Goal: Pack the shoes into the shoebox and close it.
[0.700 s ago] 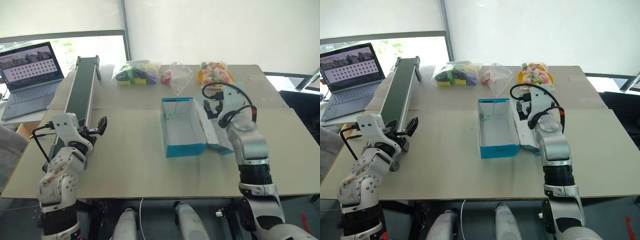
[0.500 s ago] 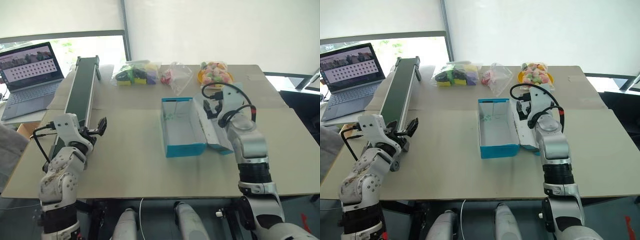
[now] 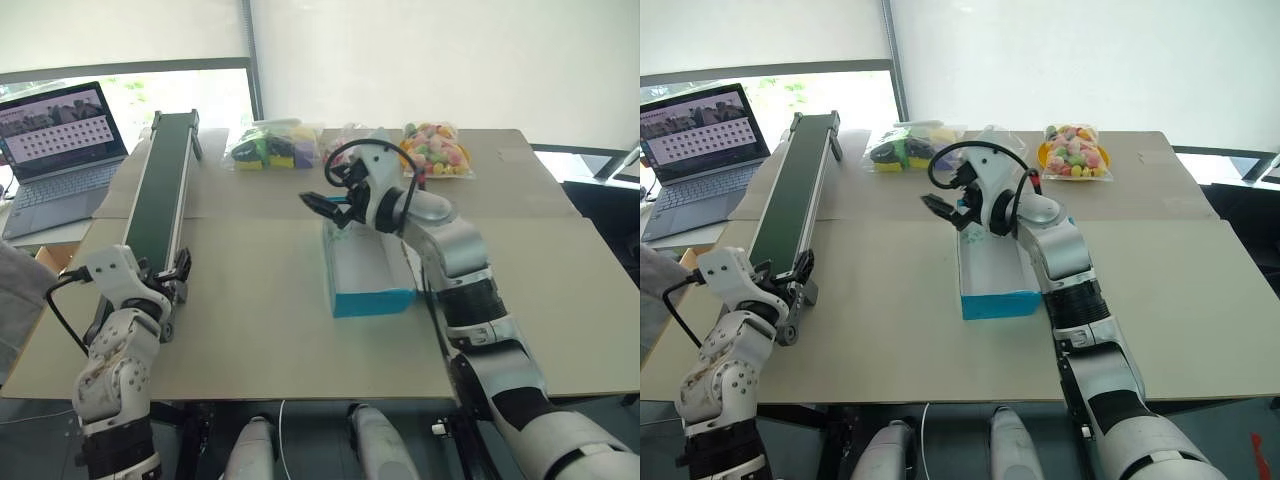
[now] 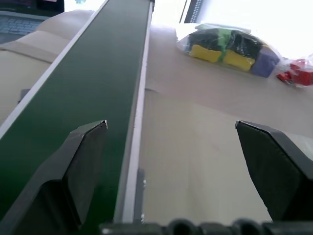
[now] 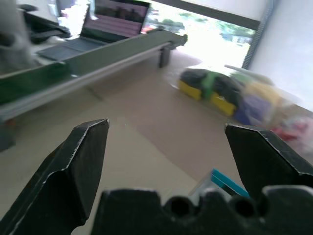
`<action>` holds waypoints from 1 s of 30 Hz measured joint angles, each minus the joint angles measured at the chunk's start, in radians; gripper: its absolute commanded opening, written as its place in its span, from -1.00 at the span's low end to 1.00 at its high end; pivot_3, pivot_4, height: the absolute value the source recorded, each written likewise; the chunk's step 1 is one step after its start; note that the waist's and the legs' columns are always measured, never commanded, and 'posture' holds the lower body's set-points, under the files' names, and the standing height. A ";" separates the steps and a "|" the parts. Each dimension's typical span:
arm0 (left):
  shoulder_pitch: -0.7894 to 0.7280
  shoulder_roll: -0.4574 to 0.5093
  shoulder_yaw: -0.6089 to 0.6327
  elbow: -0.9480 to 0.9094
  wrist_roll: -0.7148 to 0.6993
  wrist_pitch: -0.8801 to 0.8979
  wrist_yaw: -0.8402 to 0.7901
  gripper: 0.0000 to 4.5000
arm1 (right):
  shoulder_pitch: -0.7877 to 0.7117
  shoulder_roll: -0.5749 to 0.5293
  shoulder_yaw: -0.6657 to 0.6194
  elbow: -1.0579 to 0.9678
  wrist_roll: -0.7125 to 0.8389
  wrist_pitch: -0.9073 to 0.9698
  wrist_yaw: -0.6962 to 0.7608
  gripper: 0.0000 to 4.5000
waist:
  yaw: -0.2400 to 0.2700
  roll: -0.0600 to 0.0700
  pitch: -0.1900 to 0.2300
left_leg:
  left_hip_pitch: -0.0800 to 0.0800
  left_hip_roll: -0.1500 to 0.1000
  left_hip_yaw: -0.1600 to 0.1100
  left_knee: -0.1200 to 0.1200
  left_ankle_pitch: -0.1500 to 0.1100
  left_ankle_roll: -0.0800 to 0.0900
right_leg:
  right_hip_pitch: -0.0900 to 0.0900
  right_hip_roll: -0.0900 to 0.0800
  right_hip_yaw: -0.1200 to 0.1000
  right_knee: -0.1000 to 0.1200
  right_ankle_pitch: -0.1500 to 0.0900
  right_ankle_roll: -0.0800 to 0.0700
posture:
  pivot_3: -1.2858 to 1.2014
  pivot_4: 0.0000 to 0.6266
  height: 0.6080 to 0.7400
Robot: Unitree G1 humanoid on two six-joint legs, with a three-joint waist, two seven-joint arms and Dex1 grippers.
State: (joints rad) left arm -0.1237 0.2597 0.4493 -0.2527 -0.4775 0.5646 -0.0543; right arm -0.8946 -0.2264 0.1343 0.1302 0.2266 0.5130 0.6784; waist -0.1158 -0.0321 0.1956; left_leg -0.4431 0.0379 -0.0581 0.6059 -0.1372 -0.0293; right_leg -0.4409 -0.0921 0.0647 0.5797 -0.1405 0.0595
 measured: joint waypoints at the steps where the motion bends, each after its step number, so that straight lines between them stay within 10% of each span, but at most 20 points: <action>1: 0.008 -0.003 0.000 0.000 0.000 0.000 0.001 1.00 | 0.012 0.000 0.009 -0.023 0.014 0.011 0.016 0.99 | 0.003 0.000 0.000 | 0.000 0.000 0.001 0.000 0.000 0.000 | 0.000 0.000 0.000 -0.001 0.000 0.000 | 0.03 -0.52 1.00; 30: -0.078 0.039 -0.007 0.079 0.027 0.004 0.044 1.00 | 0.166 -0.058 0.058 -0.185 0.041 0.083 0.104 0.99 | 0.022 -0.001 0.000 | -0.008 0.001 0.003 0.000 0.001 -0.002 | -0.012 0.001 0.000 0.000 0.000 0.000 | 0.03 -0.52 1.00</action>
State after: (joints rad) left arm -0.2013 0.2988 0.4426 -0.1736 -0.4510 0.5683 -0.0103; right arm -0.7285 -0.2844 0.1927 -0.0552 0.2678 0.5962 0.7821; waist -0.0939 -0.0327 0.1952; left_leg -0.4511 0.0392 -0.0553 0.6059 -0.1362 -0.0310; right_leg -0.4532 -0.0915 0.0648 0.5799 -0.1400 0.0599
